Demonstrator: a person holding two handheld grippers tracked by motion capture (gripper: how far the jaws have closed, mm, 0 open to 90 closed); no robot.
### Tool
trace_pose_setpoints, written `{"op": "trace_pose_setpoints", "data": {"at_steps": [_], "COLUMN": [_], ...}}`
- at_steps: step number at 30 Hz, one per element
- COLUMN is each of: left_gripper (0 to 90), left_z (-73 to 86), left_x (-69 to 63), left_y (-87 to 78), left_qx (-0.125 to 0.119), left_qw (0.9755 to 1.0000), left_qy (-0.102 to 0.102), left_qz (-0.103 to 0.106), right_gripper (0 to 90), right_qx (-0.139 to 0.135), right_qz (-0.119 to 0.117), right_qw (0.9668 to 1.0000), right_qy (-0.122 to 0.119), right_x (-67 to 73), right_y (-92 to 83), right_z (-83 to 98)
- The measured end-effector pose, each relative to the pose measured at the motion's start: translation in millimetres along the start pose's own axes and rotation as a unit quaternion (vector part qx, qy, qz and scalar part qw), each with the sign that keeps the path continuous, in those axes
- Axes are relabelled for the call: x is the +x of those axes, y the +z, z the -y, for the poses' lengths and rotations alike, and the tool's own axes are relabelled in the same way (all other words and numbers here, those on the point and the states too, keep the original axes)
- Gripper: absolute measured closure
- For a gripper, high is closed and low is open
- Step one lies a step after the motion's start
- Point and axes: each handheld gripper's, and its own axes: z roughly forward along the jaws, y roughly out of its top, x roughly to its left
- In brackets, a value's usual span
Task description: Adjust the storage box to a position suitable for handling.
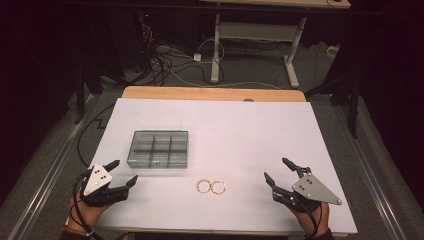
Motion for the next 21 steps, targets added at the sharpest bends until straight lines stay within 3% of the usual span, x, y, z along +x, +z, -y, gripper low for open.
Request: {"op": "trace_pose_setpoints", "data": {"at_steps": [11,12,14,17,21], "left_gripper": [22.2,23.3,31.4,43.1,65.8], "left_z": [-1.7,-3.2,-6.0,-8.0,-11.1], "left_x": [-1.5,-0.7,1.0,4.3,17.2], "left_y": [3.3,4.0,2.4,-4.8,-7.0], "left_qx": [0.007,0.015,0.023,0.007,0.024], "left_qw": [1.0,0.9998,0.9996,0.9999,0.9995], "left_qy": [0.006,0.008,0.003,-0.004,-0.012], "left_qz": [0.002,-0.008,-0.018,-0.015,-0.018], "right_gripper": [33.6,34.4,39.0,49.4,67.9], "right_qx": [0.01,0.011,0.015,0.016,0.02], "right_qz": [-0.002,-0.004,0.0,0.005,-0.003], "right_qw": [0.9999,0.9999,0.9999,0.9999,0.9998], "right_qy": [-0.001,-0.002,-0.001,0.0,-0.006], "right_x": [3.8,3.6,3.5,0.9,-0.9], "right_y": [6.8,7.8,9.5,13.2,21.4], "right_z": [5.0,5.3,5.3,2.0,-3.8]}}
